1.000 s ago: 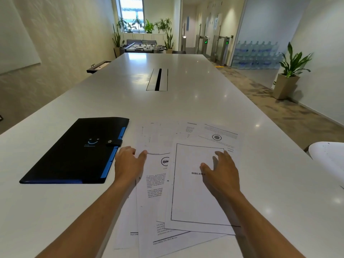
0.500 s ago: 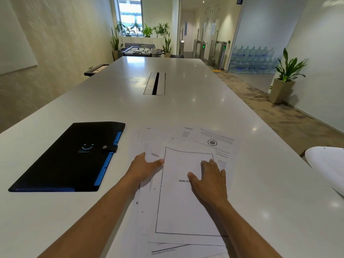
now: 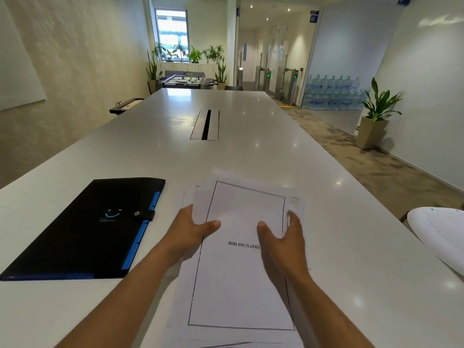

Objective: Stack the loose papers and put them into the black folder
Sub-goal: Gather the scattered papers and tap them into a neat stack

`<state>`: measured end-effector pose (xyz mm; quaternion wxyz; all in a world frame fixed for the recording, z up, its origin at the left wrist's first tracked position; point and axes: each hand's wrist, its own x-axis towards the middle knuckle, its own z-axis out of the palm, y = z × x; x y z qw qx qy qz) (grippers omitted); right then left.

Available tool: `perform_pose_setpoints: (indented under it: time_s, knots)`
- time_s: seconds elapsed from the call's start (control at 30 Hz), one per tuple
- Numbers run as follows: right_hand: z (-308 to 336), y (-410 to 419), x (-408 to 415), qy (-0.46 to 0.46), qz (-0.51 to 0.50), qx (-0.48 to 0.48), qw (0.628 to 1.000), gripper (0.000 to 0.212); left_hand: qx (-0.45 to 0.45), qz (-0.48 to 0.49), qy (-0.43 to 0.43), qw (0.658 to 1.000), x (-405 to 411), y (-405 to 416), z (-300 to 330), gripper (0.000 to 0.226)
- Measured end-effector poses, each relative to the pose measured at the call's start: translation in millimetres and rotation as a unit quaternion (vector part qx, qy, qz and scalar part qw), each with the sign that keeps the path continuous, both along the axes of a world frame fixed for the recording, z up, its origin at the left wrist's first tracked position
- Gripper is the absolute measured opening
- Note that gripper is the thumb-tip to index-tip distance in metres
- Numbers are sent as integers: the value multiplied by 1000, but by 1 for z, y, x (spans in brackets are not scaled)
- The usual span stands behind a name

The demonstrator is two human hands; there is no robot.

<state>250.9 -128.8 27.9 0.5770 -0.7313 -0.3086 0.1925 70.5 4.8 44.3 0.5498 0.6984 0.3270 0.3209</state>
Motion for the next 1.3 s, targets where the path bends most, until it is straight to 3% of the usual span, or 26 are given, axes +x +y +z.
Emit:
perform_pose_setpoints:
  time_s: [0.07,0.17,0.2,0.5,0.6,0.8,1.07,1.3]
  knots:
    - [11,0,15,75,29,34,996,79,0,4,-40,999,-2,3,16,38]
    - [31,3,33,102,131,80,983,34,46,16,-68,997,-3,4,43,37]
    - [40,4,35,86,142,95,981,28,70,18,-69,995,-3,4,52,37]
    - [126,1,16,-123,86,299,942,42,222,79,-203,950,1,-12,135,21]
    - [113,2,9,-115,84,273,951,55,217,77,-216,949,6,-17,125,30]
    - [54,4,-2,-64,66,190,977,57,117,111,-119,980,14,-23,56,50]
    - [52,10,0,-72,20,204,976,48,101,163,-147,970,22,-21,54,50]
    - [39,9,5,-76,30,135,988,42,114,182,-102,971,28,-20,34,44]
